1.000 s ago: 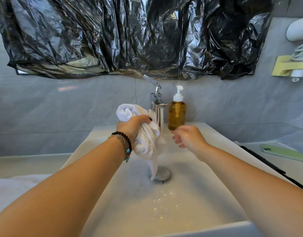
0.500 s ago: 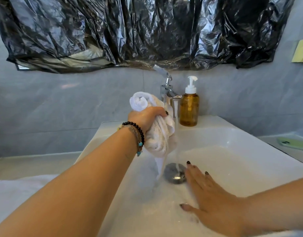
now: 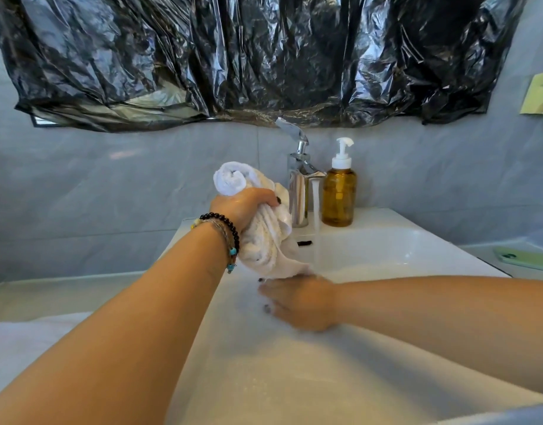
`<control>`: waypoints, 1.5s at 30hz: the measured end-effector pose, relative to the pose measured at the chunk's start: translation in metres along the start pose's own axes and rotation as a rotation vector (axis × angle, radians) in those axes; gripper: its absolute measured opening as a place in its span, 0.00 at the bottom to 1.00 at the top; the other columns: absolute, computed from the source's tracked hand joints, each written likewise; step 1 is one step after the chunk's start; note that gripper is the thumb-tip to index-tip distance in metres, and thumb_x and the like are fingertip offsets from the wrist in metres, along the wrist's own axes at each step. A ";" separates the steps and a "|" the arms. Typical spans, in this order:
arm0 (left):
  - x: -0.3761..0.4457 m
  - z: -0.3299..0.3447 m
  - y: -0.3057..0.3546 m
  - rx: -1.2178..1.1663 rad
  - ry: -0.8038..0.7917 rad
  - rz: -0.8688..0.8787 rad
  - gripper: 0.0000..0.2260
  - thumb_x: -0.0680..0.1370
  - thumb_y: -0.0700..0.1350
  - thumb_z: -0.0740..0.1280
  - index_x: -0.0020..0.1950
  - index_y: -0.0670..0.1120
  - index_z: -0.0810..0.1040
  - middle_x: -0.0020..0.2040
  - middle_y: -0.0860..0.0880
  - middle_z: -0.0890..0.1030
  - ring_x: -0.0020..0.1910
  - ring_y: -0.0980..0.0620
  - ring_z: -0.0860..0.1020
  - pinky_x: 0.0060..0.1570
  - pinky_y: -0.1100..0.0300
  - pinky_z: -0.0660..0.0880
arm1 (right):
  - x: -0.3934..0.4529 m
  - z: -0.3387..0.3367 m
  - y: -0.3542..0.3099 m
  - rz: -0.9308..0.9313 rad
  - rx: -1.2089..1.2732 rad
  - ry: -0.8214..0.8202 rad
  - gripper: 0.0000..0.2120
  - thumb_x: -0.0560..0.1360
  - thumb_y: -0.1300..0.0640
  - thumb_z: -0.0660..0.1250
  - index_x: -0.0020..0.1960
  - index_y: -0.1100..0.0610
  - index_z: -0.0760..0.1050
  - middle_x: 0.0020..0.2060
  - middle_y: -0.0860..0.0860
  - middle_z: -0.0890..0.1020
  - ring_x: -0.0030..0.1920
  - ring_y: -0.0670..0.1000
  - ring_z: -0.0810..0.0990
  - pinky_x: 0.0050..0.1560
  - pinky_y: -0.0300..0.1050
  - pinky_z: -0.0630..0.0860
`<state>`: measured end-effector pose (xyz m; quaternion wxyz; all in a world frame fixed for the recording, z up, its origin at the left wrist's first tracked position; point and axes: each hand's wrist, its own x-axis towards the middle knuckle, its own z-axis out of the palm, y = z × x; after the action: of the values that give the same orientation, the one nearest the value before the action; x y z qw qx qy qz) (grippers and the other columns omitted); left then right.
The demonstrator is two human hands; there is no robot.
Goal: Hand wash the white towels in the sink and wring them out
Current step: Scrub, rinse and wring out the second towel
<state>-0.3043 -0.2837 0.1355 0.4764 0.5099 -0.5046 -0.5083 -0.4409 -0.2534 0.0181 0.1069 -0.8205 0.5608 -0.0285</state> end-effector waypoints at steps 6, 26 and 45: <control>0.002 -0.002 0.002 0.006 0.019 0.008 0.27 0.65 0.47 0.79 0.60 0.47 0.74 0.51 0.45 0.82 0.46 0.44 0.83 0.49 0.49 0.81 | -0.011 -0.049 0.022 0.558 1.139 0.467 0.06 0.73 0.71 0.67 0.46 0.63 0.79 0.48 0.59 0.83 0.46 0.56 0.83 0.44 0.46 0.82; -0.003 -0.010 0.001 0.298 0.012 0.079 0.25 0.64 0.47 0.80 0.57 0.47 0.75 0.49 0.48 0.81 0.44 0.49 0.80 0.35 0.59 0.74 | -0.047 -0.008 0.029 -0.042 -0.127 -0.121 0.34 0.80 0.36 0.46 0.79 0.54 0.44 0.78 0.51 0.50 0.78 0.50 0.43 0.76 0.49 0.38; -0.006 -0.017 0.012 0.392 -0.017 0.133 0.26 0.64 0.49 0.80 0.58 0.47 0.76 0.47 0.48 0.81 0.42 0.49 0.80 0.33 0.59 0.73 | -0.035 -0.017 0.029 0.014 -0.022 -0.181 0.33 0.81 0.39 0.47 0.79 0.53 0.41 0.79 0.50 0.48 0.78 0.50 0.45 0.76 0.48 0.42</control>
<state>-0.2879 -0.2791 0.1484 0.3962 0.5540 -0.6307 -0.3719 -0.4831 -0.2332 0.0318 0.1486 -0.8170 0.5546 0.0526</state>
